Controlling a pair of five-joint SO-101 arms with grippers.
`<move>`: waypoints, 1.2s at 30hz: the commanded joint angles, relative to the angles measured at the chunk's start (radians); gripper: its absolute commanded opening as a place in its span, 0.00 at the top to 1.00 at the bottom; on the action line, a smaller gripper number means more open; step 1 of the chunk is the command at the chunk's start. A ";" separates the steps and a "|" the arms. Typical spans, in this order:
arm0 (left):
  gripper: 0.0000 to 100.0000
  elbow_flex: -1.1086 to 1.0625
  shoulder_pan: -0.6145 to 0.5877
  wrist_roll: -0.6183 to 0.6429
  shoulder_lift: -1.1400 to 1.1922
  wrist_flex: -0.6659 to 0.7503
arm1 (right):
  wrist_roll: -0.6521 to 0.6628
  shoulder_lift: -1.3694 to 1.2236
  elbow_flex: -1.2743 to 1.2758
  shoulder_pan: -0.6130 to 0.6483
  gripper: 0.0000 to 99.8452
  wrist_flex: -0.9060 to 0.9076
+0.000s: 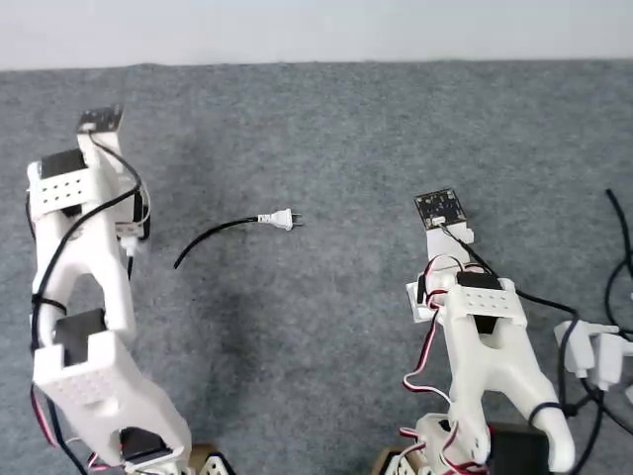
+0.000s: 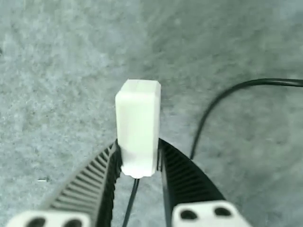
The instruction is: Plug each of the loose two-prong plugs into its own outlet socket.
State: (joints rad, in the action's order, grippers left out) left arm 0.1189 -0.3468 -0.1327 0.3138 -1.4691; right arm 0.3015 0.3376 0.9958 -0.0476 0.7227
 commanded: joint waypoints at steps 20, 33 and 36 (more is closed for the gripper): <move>0.99 -0.328 0.506 0.540 -0.023 0.215 | 0.038 0.001 -0.052 -0.005 0.96 0.013; 0.73 -0.418 0.526 0.591 -0.025 0.313 | 0.038 0.001 -0.052 -0.005 0.96 0.013; 0.70 -0.417 0.525 0.552 -0.026 0.305 | 0.038 0.001 -0.052 -0.005 0.96 0.013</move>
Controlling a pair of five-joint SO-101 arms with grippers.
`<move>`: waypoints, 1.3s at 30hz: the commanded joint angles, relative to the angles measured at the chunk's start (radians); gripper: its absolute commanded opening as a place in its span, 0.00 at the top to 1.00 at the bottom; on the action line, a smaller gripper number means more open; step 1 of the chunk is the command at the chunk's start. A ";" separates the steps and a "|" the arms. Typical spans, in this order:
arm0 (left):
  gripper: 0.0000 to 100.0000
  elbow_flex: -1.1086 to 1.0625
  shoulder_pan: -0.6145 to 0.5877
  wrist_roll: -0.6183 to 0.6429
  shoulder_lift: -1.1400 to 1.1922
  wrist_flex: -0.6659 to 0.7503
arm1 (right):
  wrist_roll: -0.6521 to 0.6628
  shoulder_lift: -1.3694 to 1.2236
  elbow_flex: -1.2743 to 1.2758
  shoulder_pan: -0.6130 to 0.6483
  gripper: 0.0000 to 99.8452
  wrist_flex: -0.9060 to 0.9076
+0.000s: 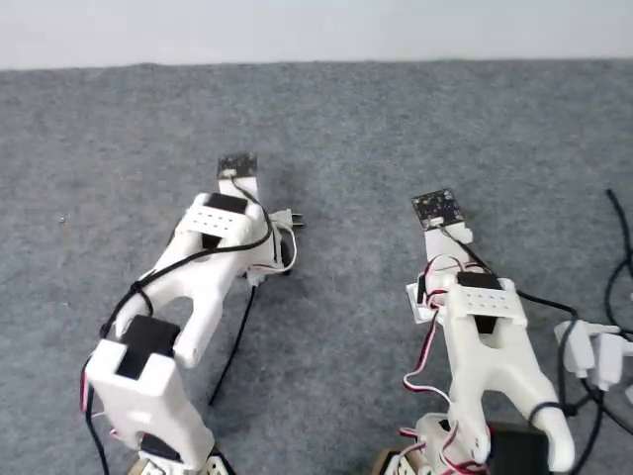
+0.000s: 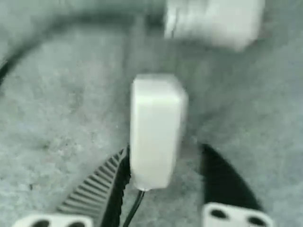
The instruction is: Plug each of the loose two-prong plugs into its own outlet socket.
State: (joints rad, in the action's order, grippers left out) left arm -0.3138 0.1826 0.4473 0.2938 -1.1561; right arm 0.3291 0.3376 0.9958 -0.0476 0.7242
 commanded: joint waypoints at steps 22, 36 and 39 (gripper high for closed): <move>0.99 -0.025 0.180 -0.258 -0.347 -0.098 | 0.012 0.001 -0.051 -0.004 0.96 0.013; 0.99 -0.024 -0.006 -0.261 -0.120 0.057 | 0.012 0.001 -0.051 -0.004 0.96 0.013; 0.99 -0.027 -0.064 -0.261 -0.120 0.057 | 0.012 0.001 -0.051 -0.004 0.96 0.013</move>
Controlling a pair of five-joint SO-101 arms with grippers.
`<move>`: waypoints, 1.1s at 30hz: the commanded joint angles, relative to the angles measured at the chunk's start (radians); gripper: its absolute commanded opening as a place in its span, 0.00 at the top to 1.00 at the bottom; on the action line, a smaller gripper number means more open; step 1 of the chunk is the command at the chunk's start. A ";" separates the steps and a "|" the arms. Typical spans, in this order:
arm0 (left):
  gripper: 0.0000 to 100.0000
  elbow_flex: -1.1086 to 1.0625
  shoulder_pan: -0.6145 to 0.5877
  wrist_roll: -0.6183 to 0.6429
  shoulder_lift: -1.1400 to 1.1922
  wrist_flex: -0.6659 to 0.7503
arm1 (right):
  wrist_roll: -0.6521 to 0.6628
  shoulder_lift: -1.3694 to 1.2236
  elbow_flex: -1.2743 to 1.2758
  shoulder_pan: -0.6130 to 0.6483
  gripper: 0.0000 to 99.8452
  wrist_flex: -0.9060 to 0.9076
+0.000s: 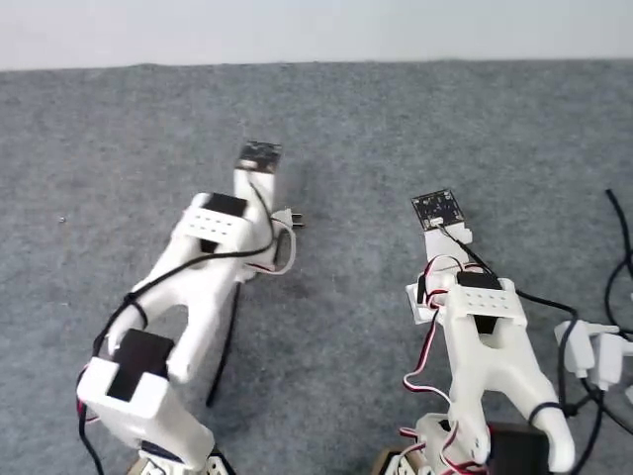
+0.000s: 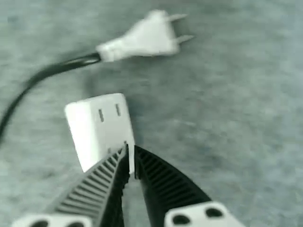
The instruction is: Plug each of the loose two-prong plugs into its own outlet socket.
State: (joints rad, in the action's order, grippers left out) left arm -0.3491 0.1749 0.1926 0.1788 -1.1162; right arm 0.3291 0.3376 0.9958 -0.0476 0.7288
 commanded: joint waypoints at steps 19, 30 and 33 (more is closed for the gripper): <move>0.99 -0.120 -0.153 -0.095 -0.005 0.109 | 0.012 0.002 -0.051 -0.004 0.96 0.008; 0.99 -0.142 -0.196 -0.086 -0.012 0.150 | 0.012 -0.002 -0.163 0.122 0.96 -0.136; 0.99 -0.145 -0.215 -0.052 -0.014 0.160 | 0.052 -0.056 -0.227 0.173 0.96 -0.211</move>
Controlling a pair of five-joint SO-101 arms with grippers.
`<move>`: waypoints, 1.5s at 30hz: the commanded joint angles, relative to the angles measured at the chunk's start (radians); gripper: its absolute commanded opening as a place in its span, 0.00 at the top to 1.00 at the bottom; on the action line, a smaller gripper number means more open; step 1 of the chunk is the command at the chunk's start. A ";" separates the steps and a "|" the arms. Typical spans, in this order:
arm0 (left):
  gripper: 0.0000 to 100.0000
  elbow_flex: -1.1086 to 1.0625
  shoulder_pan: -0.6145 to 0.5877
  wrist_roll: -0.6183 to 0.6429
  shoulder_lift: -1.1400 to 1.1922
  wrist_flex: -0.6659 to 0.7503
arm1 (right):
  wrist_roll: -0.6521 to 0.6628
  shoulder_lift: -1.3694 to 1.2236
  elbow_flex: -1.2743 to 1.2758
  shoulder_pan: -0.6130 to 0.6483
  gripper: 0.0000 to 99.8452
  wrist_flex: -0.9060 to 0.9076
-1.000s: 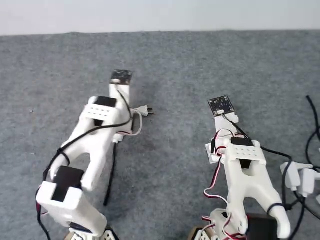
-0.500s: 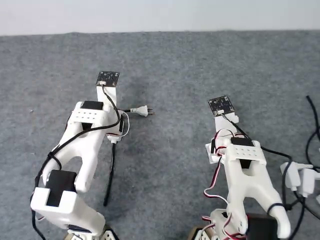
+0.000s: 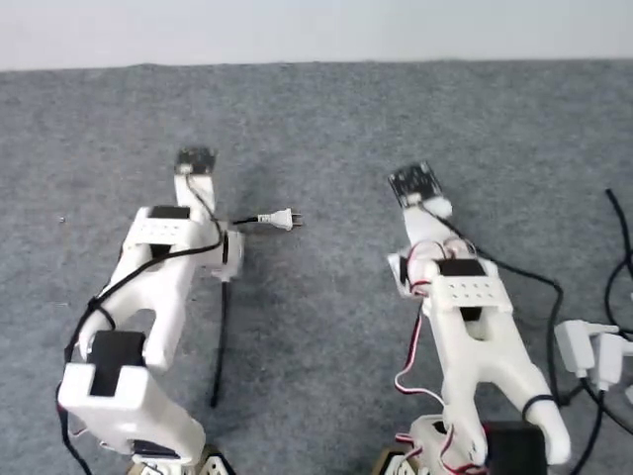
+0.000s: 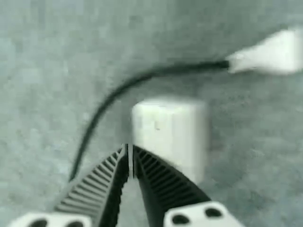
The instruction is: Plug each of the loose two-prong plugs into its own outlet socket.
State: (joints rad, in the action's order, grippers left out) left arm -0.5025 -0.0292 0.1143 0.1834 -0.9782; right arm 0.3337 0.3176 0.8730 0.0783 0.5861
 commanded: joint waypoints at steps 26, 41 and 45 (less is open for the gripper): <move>0.99 0.005 -0.397 0.109 -0.135 0.178 | 0.772 -0.697 -1.014 0.444 0.80 0.423; 0.99 0.005 -0.402 0.118 -0.137 0.181 | 0.697 -0.898 -1.214 0.509 0.81 0.374; 0.99 0.005 -0.400 0.117 -0.137 0.181 | 0.695 -0.972 -1.315 0.496 0.81 0.415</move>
State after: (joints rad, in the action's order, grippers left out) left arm -0.5056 -0.4281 0.2232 0.0944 -0.8155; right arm 1.0380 -0.6521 -0.3284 0.5815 0.9866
